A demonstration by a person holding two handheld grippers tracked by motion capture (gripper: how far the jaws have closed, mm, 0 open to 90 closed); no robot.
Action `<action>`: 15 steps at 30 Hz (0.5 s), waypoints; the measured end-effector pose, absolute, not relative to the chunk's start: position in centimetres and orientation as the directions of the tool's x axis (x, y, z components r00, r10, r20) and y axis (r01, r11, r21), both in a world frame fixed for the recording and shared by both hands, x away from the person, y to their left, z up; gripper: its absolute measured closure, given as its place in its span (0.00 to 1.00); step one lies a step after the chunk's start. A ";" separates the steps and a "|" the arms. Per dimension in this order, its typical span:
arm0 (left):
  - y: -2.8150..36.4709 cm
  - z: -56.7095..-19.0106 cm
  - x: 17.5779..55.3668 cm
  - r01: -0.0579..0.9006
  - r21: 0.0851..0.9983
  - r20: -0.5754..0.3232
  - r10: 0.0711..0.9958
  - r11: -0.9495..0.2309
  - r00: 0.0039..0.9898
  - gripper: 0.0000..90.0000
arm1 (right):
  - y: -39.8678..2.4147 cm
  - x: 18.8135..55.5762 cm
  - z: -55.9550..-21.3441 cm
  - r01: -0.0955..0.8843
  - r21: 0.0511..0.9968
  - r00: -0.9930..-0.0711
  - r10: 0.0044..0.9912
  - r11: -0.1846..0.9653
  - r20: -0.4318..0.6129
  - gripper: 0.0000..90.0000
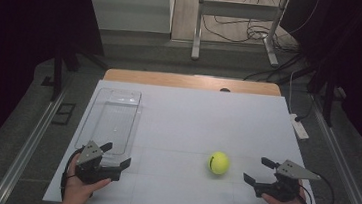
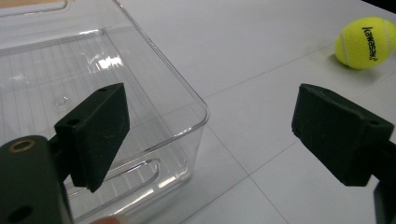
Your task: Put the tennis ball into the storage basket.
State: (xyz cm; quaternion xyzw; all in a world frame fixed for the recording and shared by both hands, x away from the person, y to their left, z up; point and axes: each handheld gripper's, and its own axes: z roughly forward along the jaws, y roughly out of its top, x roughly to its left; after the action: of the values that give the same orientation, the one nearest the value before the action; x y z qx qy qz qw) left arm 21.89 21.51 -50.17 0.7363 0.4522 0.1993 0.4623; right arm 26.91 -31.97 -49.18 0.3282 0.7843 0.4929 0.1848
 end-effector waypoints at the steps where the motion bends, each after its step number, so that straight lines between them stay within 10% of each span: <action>1: 21.4 -50.1 21.9 0.481 0.861 -0.123 0.849 -0.166 0.514 0.14 | -32.1 26.9 -49.2 0.332 0.895 -0.717 0.696 0.298 0.034 0.12; 15: 21.5 -50.1 21.9 0.484 0.860 -0.130 0.846 -0.163 0.516 0.13 | -32.1 26.6 -49.3 0.346 0.890 -0.716 0.696 0.297 0.047 0.13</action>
State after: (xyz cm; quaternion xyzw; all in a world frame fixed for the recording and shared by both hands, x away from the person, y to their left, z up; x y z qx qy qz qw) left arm 21.95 21.49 -50.06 0.7372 0.4512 0.1955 0.4634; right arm 26.65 -32.06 -49.32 0.3319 0.7852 0.4915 0.1780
